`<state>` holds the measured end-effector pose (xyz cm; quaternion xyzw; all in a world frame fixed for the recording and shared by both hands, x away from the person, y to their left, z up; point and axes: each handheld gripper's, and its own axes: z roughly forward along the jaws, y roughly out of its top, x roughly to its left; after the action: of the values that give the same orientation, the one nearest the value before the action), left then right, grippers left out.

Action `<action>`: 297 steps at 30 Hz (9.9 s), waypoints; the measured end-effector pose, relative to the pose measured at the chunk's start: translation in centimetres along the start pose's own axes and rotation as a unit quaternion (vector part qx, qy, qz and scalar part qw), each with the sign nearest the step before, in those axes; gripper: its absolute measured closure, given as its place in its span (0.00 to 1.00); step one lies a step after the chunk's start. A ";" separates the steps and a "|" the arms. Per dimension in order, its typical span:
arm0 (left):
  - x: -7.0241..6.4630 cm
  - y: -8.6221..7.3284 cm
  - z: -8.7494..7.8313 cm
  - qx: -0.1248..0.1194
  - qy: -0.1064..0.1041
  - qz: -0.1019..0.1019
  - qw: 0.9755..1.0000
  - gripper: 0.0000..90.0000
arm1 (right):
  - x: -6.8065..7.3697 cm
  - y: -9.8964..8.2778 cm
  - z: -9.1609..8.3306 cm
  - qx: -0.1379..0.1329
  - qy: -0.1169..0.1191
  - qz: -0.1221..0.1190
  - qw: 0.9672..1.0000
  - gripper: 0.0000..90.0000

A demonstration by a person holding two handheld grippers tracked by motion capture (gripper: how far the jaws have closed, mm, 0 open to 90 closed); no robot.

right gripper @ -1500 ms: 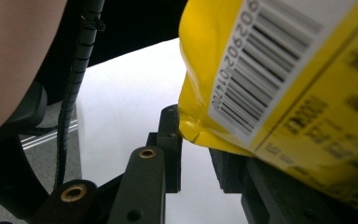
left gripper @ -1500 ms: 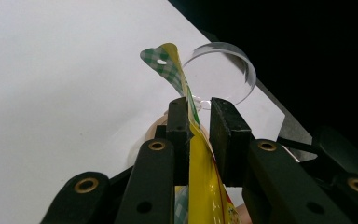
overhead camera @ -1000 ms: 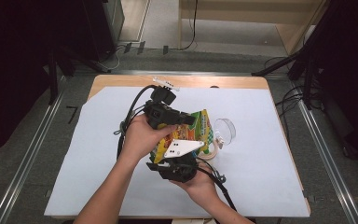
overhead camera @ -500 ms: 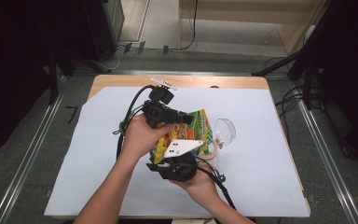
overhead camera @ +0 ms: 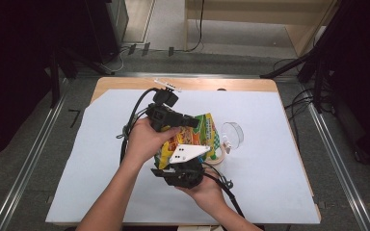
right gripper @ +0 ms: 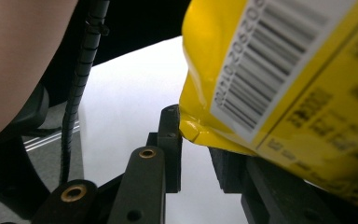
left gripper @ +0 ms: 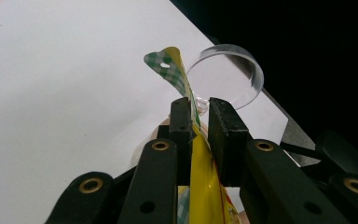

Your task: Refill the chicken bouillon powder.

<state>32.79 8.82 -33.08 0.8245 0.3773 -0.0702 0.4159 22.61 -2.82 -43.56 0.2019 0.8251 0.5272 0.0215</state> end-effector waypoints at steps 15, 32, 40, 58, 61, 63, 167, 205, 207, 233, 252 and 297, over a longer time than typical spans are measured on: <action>0.4 -0.1 0.0 -0.002 0.002 -0.009 1.000 0.89 | 0.1 0.0 0.1 0.003 0.002 0.005 1.000 0.81; 0.0 0.0 0.0 -0.005 -0.007 -0.012 1.000 0.90 | -0.3 0.0 0.1 0.004 0.005 0.010 1.000 0.84; -0.3 0.0 0.0 -0.006 -0.009 -0.009 1.000 0.90 | -0.5 -0.2 0.1 0.001 0.004 0.013 1.000 0.83; -0.1 0.2 -0.5 -0.016 -0.007 -0.016 1.000 0.90 | -0.7 0.4 0.2 0.002 0.014 0.018 1.000 0.83; -0.5 0.1 -0.6 -0.016 -0.006 -0.012 1.000 0.91 | -0.6 0.3 0.3 0.001 0.013 0.020 1.000 0.83; -0.6 0.1 -0.7 -0.018 -0.006 -0.009 1.000 0.91 | -0.6 0.3 0.4 0.000 0.011 0.019 1.000 0.83; -1.0 -0.1 -0.6 -0.019 0.009 0.007 1.000 0.94 | -0.5 -0.1 0.4 -0.008 0.016 0.028 0.999 0.82; -0.4 0.1 -0.2 -0.024 0.003 -0.002 1.000 0.93 | -0.6 0.1 0.1 0.001 0.009 0.029 1.000 0.83; -0.4 0.1 -0.2 -0.024 0.003 -0.003 1.000 0.93 | -0.6 0.1 0.1 0.002 0.009 0.029 1.000 0.83; -0.4 0.1 -0.2 -0.026 0.001 -0.003 1.000 0.93 | -0.6 0.2 0.0 0.002 0.007 0.026 1.000 0.83; -0.5 0.1 -0.2 -0.026 0.001 -0.002 1.000 0.93 | -0.6 0.2 0.0 0.002 0.006 0.025 1.000 0.83; -0.2 0.1 -0.5 -0.027 -0.004 -0.007 1.000 0.93 | -0.3 0.5 -0.1 0.000 0.014 0.030 0.999 0.83</action>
<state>32.62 9.01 -32.63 0.8100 0.3832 -0.0669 0.4388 22.99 -2.82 -43.17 0.2193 0.8188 0.5306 -0.0060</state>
